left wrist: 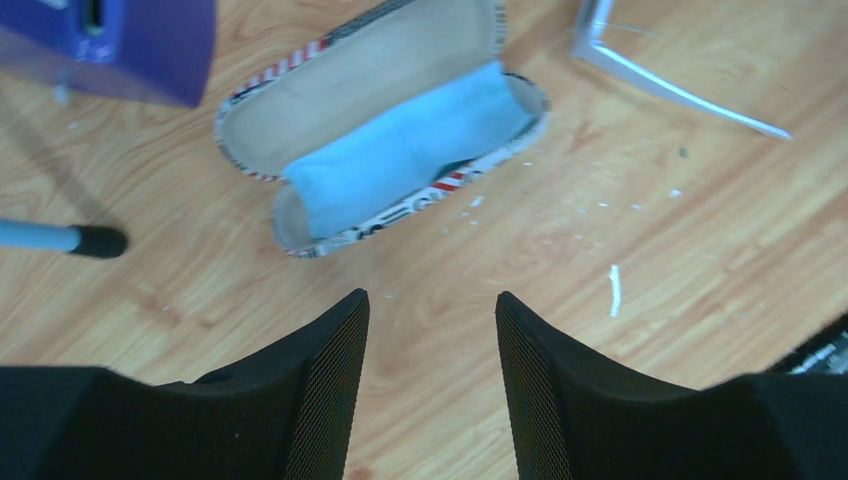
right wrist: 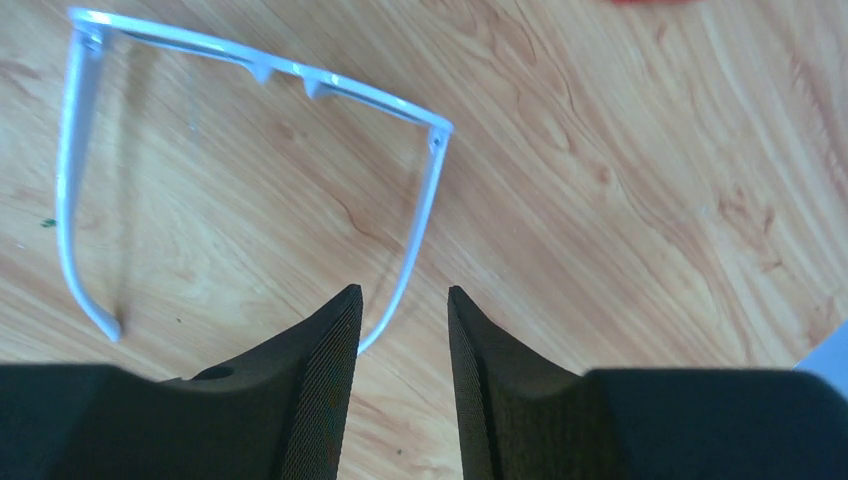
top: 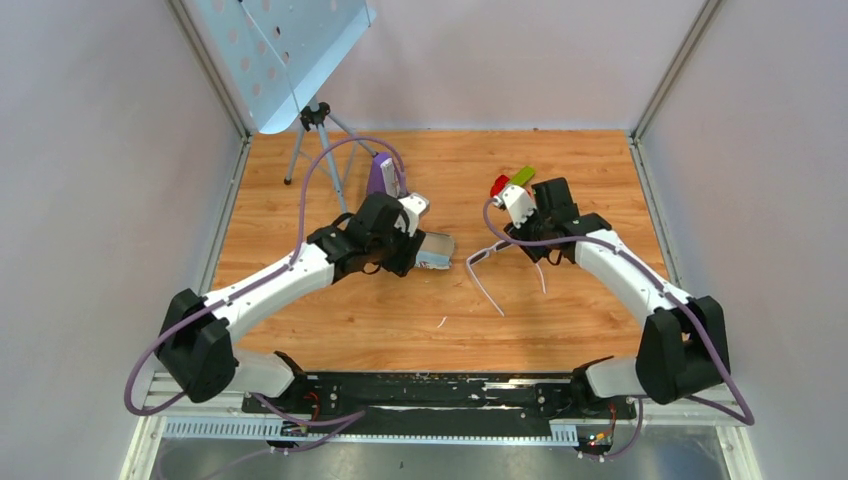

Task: Organize the sunglasses
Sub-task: Fold the sunglasses at the center of the board.

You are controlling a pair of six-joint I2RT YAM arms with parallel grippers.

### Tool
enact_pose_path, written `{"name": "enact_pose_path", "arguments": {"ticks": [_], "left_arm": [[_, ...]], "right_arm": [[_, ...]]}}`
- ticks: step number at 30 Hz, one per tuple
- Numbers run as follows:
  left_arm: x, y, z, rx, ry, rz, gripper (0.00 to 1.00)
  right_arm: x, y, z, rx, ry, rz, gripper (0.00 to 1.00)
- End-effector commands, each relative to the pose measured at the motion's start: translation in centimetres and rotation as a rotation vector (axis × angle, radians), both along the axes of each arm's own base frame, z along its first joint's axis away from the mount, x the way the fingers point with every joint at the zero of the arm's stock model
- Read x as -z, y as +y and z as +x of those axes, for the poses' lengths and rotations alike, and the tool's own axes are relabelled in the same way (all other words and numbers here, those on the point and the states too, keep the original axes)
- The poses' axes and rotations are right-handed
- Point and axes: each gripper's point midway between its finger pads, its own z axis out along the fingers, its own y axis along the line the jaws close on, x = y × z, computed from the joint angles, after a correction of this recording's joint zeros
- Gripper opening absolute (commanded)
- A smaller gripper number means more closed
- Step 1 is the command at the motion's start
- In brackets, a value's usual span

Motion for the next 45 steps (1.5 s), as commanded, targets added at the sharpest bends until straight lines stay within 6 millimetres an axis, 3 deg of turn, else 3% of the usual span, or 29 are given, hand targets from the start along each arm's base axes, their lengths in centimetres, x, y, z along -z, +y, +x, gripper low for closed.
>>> {"name": "enact_pose_path", "arguments": {"ticks": [1, 7, 14, 19, 28, 30, 38, 43, 45], "left_arm": [[-1.5, -2.3, -0.8, 0.088, -0.086, -0.101, 0.55], [-0.8, -2.3, -1.3, 0.092, -0.069, -0.108, 0.57], [-0.6, -2.3, -1.3, 0.101, -0.065, -0.104, 0.58], [-0.3, -2.7, -1.6, 0.118, -0.047, -0.115, 0.58], [-0.6, -3.6, -1.4, 0.090, -0.012, -0.158, 0.59], [-0.8, -3.5, -1.4, 0.077, -0.012, -0.161, 0.60], [-2.2, -3.3, -1.1, 0.049, -0.034, -0.177, 0.63], [-3.7, -4.3, -1.3, 0.033, -0.022, -0.261, 0.63], [-4.7, -5.6, -2.0, 0.051, 0.004, -0.358, 0.64]], "right_arm": [[2.0, -2.5, -0.4, 0.050, 0.067, -0.050, 0.42], [4.5, -3.4, 1.2, 0.071, 0.140, -0.075, 0.42], [6.1, -2.7, 2.1, 0.076, 0.195, -0.049, 0.37], [6.2, -2.5, 2.0, 0.067, 0.203, -0.041, 0.23], [7.5, -2.6, 1.4, 0.073, 0.247, -0.045, 0.26], [7.6, -2.3, 1.4, 0.071, 0.256, -0.030, 0.20], [4.8, -1.4, 0.7, 0.033, 0.213, 0.031, 0.00], [0.5, -0.6, -1.5, -0.024, 0.141, 0.108, 0.00], [-2.0, -0.1, -2.7, -0.043, 0.091, 0.162, 0.00]]}}
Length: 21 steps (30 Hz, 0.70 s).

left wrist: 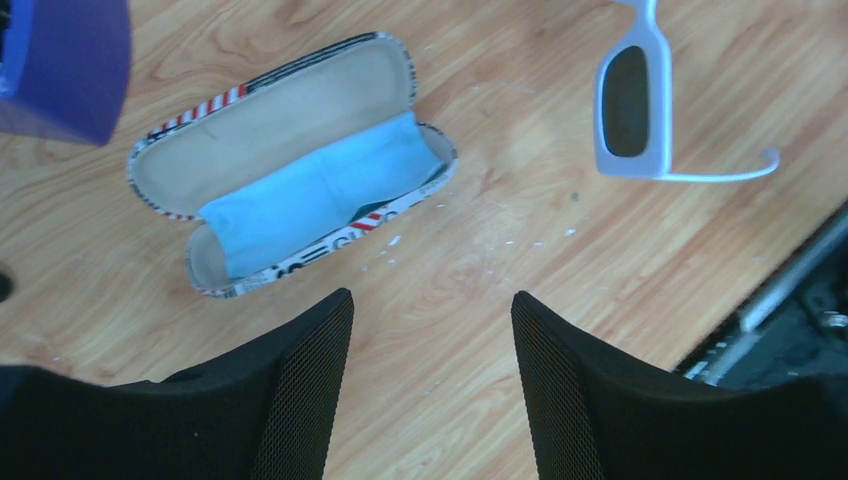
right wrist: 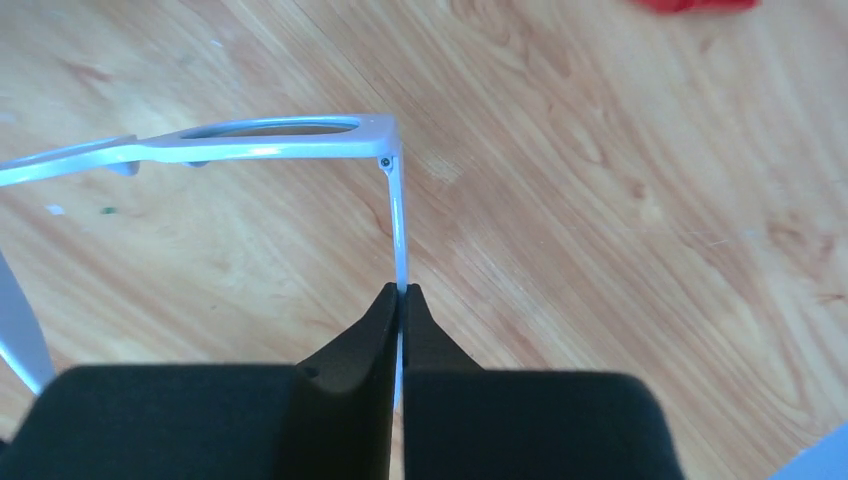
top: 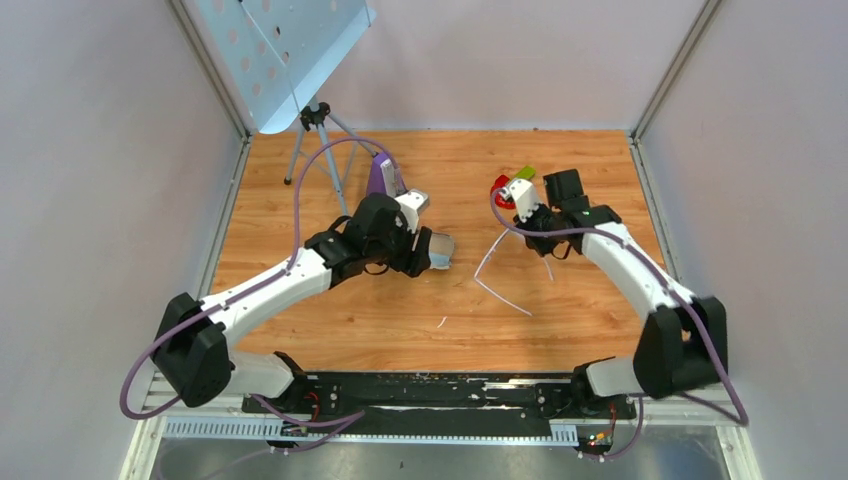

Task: Organize the sunglasses
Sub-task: Fold the sunglasses at the center of the board.

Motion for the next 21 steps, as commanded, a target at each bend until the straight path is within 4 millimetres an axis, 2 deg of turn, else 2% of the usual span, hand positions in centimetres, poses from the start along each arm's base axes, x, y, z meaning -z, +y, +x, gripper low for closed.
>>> {"name": "enact_pose_path", "arguments": {"ticks": [1, 6, 9, 11, 15, 21], "left_arm": [[-4.3, -2.9, -0.8, 0.015, 0.018, -0.238, 0.64], [-8.8, -5.9, -2.9, 0.106, 0.047, -0.531, 0.69], [-10.2, -7.2, -4.4, 0.180, 0.121, -0.620, 0.71], [-10.1, -7.6, -5.0, 0.198, 0.172, -0.635, 0.71], [-9.1, -7.9, -4.8, 0.164, 0.229, -0.636, 0.76], [-8.0, -10.4, -4.7, 0.185, 0.404, -0.668, 0.78]], "right_arm": [[-4.6, 1.1, -3.6, -0.054, -0.048, 0.136, 0.00], [-8.2, 3.3, -6.6, -0.174, -0.111, 0.285, 0.00], [-8.7, 3.8, -7.9, -0.226, -0.090, 0.310, 0.00], [-9.0, 4.0, -8.2, -0.260, -0.107, 0.313, 0.00], [-9.8, 4.8, -9.2, -0.342, -0.126, 0.346, 0.00], [-11.0, 5.6, -9.5, -0.401, -0.146, 0.378, 0.00]]}}
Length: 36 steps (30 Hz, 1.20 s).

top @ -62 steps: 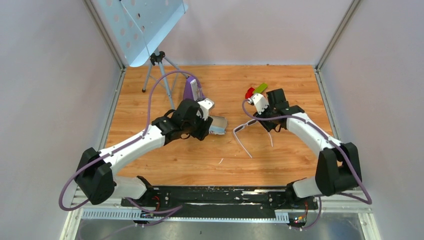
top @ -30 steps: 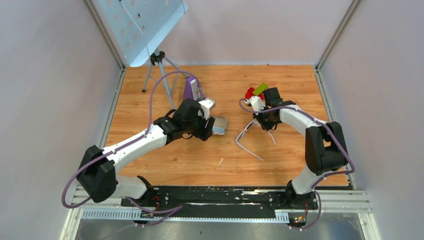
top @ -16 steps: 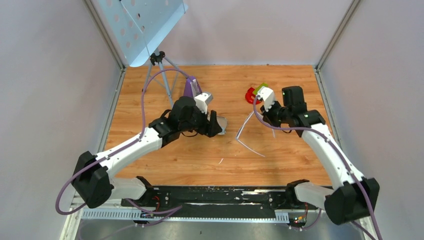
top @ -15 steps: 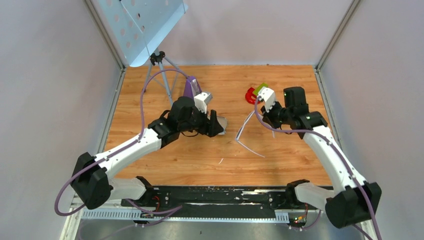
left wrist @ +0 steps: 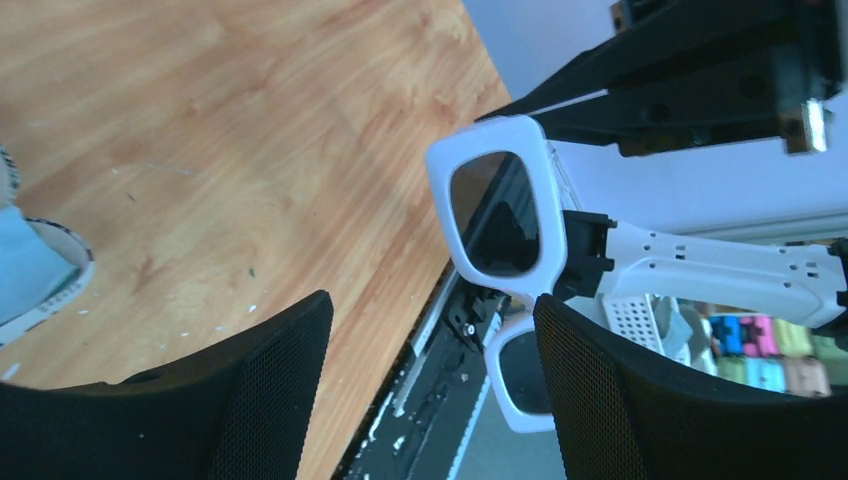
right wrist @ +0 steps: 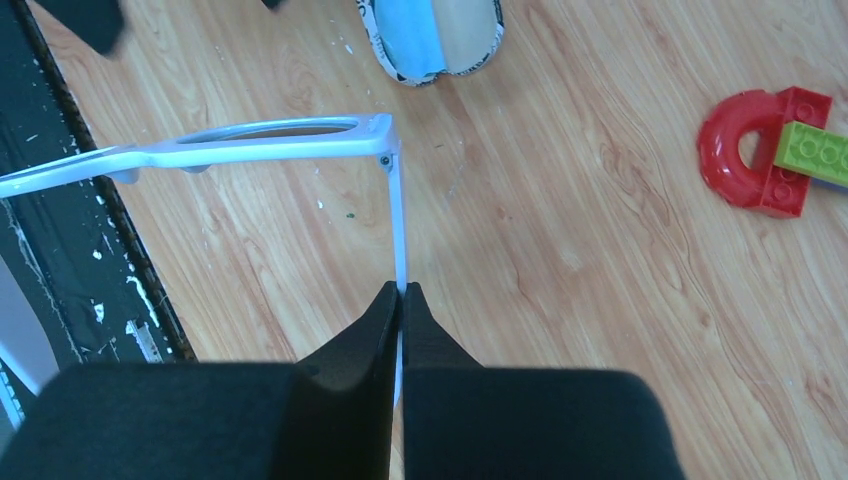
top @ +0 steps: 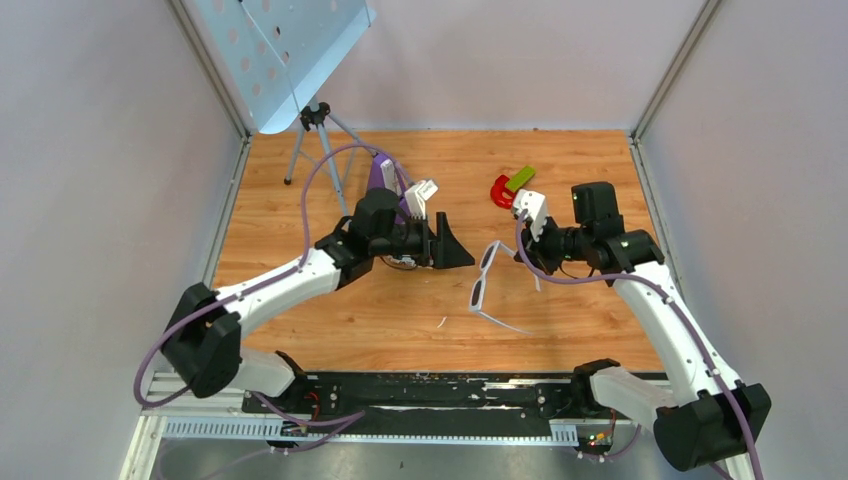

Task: Organize the sunglasses
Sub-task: Fold the sunglasses at the center of the board.

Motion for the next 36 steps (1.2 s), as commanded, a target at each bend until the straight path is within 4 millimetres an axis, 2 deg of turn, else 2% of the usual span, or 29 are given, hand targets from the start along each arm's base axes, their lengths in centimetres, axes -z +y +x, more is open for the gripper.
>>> {"name": "enact_pose_path", "arguments": {"ticks": [1, 10, 21, 32, 36], "left_arm": [[-0.4, -2.4, -0.6, 0.081, 0.126, -0.065, 0.78], [-1.7, -3.0, -0.3, 0.093, 0.123, -0.123, 0.79], [-1.1, -4.6, -0.8, 0.130, 0.167, -0.131, 0.78], [0.6, -5.4, -1.2, 0.150, 0.208, -0.096, 0.63], [1.2, -5.5, -0.8, 0.135, 0.226, -0.078, 0.67]], "right_arm": [[-0.9, 0.8, -1.0, -0.082, -0.009, 0.035, 0.00], [0.4, 0.9, -0.7, -0.091, -0.011, -0.033, 0.00], [0.4, 1.5, -0.5, -0.117, -0.021, -0.062, 0.00], [0.4, 1.7, -0.6, -0.125, -0.028, -0.070, 0.00], [0.4, 1.7, -0.8, -0.124, -0.028, -0.069, 0.00]]}}
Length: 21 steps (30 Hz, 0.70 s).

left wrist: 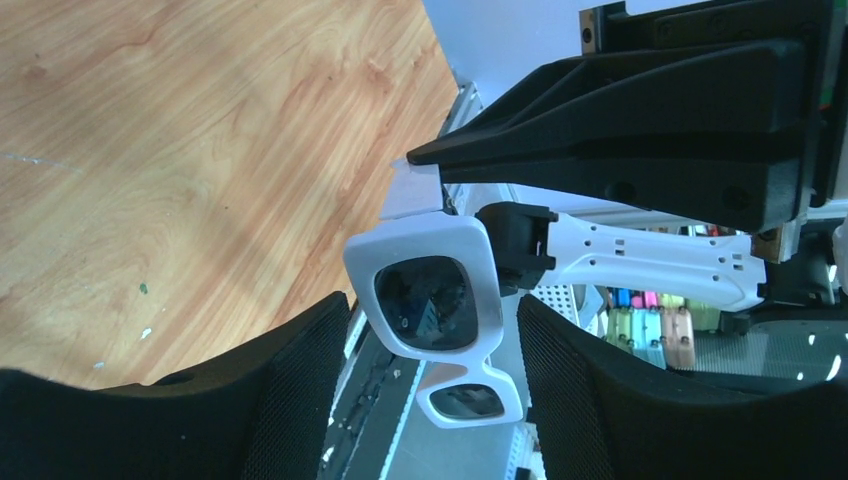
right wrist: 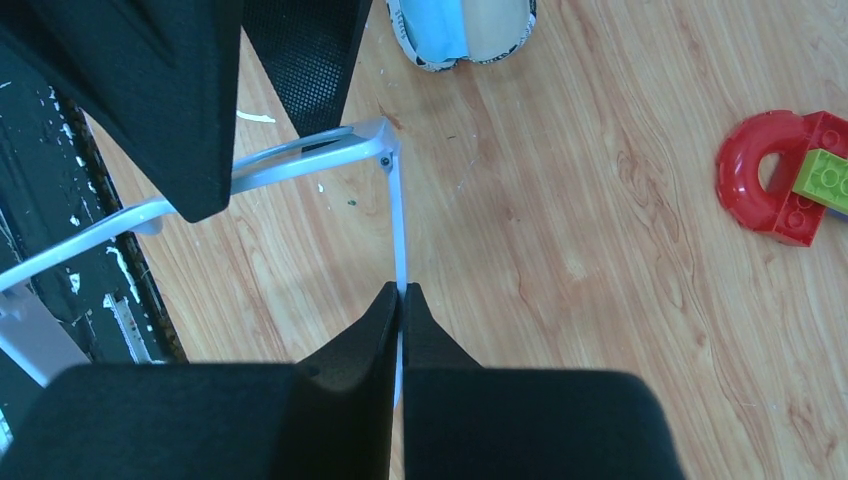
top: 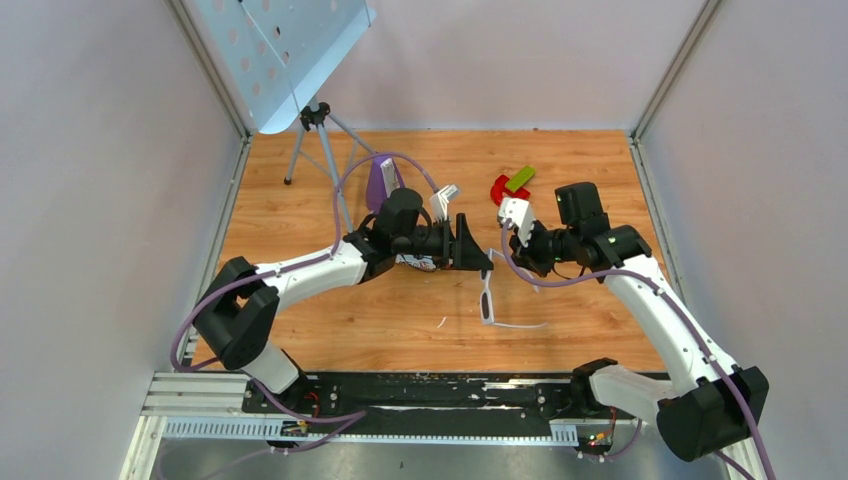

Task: Organize the sunglasses
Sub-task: Fold the sunglasses at the center of the board.

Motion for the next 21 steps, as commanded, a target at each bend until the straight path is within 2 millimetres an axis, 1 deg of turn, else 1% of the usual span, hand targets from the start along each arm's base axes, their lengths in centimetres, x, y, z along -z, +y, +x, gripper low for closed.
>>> {"name": "enact_pose_path", "arguments": {"ticks": [1, 4, 8, 13, 15, 17, 21], "left_arm": [[-0.6, -0.7, 0.1, 0.011, -0.004, -0.006, 0.68], [-0.2, -0.7, 0.3, 0.002, -0.004, 0.009, 0.68], [-0.4, -0.7, 0.3, 0.005, -0.006, 0.002, 0.63], [-0.1, -0.6, 0.3, -0.002, -0.008, 0.016, 0.51], [0.0, -0.5, 0.3, 0.000, -0.013, 0.018, 0.43], [0.2, -0.5, 0.2, 0.005, -0.014, 0.020, 0.39], [0.4, -0.4, 0.1, 0.008, -0.029, 0.023, 0.35]], "right_arm": [[-0.9, 0.5, -0.4, -0.030, -0.021, 0.007, 0.00], [-0.8, 0.4, -0.4, -0.027, -0.020, 0.003, 0.00], [-0.6, 0.3, -0.4, -0.025, -0.016, 0.000, 0.00], [-0.5, 0.4, -0.4, -0.017, -0.003, 0.003, 0.00], [-0.5, 0.6, -0.6, -0.015, 0.017, 0.019, 0.00], [-0.3, 1.1, -1.1, -0.017, 0.064, 0.049, 0.04], [0.1, 2.5, -2.5, -0.019, 0.203, 0.131, 0.21]]}}
